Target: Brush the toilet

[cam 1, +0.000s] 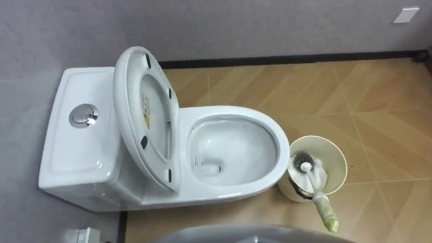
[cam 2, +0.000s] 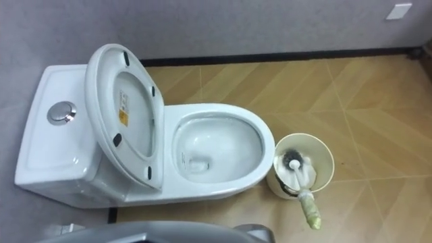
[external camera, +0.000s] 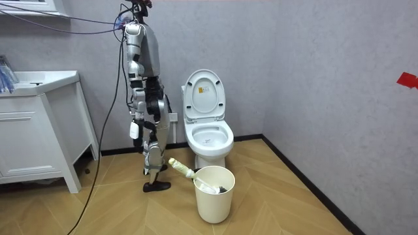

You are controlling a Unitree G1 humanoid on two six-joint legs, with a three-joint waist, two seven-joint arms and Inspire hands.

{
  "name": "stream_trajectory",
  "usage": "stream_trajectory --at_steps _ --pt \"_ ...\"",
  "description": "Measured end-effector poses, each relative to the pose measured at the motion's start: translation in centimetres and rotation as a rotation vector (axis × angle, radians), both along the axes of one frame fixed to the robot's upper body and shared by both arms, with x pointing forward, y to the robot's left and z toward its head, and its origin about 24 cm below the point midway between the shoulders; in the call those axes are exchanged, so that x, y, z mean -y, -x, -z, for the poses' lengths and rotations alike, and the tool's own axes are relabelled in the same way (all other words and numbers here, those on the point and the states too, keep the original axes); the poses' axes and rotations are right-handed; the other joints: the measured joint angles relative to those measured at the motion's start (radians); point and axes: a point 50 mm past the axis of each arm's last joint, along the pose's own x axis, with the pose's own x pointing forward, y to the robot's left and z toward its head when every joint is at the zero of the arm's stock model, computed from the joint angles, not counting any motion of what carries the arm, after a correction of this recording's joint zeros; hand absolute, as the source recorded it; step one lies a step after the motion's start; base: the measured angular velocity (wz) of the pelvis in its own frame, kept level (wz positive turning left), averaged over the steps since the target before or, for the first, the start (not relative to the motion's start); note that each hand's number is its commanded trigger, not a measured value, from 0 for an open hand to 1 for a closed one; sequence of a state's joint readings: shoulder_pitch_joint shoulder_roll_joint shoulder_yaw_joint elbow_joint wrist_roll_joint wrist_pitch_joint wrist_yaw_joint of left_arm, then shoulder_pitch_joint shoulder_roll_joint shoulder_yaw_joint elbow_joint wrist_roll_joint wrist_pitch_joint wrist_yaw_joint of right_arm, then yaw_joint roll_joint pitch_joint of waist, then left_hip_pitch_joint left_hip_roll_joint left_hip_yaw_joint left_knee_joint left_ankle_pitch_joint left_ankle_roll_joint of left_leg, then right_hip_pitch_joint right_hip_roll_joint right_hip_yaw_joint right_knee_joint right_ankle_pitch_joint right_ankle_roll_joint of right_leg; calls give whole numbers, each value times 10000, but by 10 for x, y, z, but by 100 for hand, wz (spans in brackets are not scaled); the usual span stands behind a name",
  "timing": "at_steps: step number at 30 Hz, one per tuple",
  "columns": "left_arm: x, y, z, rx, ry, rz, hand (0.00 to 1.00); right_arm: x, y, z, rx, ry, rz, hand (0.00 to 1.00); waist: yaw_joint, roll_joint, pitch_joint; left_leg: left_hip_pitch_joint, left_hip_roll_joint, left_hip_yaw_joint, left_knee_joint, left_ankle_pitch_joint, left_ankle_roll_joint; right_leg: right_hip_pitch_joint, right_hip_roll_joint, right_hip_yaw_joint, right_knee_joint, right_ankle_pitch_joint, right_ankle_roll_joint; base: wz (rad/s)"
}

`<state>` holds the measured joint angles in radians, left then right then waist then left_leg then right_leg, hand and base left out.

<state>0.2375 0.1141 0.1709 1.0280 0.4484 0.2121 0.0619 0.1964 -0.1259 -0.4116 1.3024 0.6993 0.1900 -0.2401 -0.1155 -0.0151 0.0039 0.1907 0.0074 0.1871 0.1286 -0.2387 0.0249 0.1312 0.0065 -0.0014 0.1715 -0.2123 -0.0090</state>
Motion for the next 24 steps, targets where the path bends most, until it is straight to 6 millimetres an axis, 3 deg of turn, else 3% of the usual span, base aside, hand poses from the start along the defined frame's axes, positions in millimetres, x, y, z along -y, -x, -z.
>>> stream_trajectory --at_steps 3,7,13,18,24 --pt "-4 2 -1 37 -93 1 0 9 -16 -2 504 643 926 0 -181 -49 -18 -60 -23 -5 18 1 4 -58 -13 -34 25 2 3 0" --pt "-10 2 -3 171 -218 19 0 19 -41 -5 1010 1244 967 0 -148 -151 -37 -64 -19 39 27 0 3 -88 -1 -14 34 4 0 0" --pt "-12 -1 -4 421 -234 118 0 44 -101 -23 2755 2814 229 0 -19 -182 -73 -315 -21 43 82 3 6 -424 -4 11 167 32 -2 -1" --pt "-10 -7 -5 725 -145 487 0 51 -133 -36 3158 3969 -1664 0 307 -171 -67 -488 -18 47 277 2 5 -483 -26 -15 142 38 -11 1" --pt "-11 -10 -6 1023 -117 718 0 52 -155 -47 3385 4922 -4346 0 649 -166 -56 -488 -18 31 280 3 4 -470 -27 -12 121 38 -11 0"
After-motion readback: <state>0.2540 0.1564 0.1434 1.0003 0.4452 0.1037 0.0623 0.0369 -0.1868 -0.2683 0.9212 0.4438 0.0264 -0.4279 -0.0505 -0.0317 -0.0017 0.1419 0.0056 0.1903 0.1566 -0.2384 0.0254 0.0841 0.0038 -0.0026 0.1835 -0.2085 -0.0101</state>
